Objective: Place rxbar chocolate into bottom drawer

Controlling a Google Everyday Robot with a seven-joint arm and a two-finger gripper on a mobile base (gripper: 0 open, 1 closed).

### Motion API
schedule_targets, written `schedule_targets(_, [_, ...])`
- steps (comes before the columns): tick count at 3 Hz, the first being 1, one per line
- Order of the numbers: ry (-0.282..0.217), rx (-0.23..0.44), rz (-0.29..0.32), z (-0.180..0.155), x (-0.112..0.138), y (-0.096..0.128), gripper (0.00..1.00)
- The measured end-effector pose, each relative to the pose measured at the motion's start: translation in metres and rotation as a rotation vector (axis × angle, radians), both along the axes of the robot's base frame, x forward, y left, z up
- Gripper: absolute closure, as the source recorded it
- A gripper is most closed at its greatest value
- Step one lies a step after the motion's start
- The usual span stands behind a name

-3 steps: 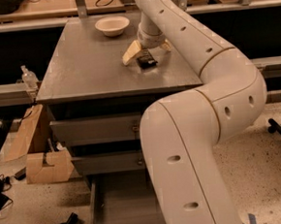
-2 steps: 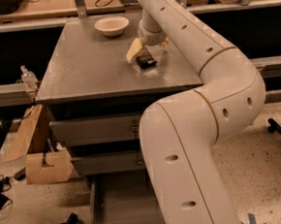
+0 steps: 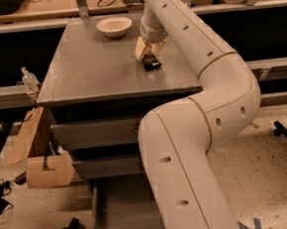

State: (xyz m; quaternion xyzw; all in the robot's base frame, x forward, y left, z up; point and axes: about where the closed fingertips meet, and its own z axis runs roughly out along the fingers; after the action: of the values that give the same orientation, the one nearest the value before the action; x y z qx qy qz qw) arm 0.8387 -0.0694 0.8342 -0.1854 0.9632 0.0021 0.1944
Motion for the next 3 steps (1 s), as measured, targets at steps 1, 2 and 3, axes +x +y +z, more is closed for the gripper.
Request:
schedule_targets(1, [0.000,0.000,0.000,0.001,0.000,0.000,1.00])
schedule_targets(2, [-0.033,0.016,0.002,0.020,-0.003,-0.013,1.00])
schedule_targets(3, [-0.054,0.030,-0.019,0.048,-0.017,-0.039,1.00])
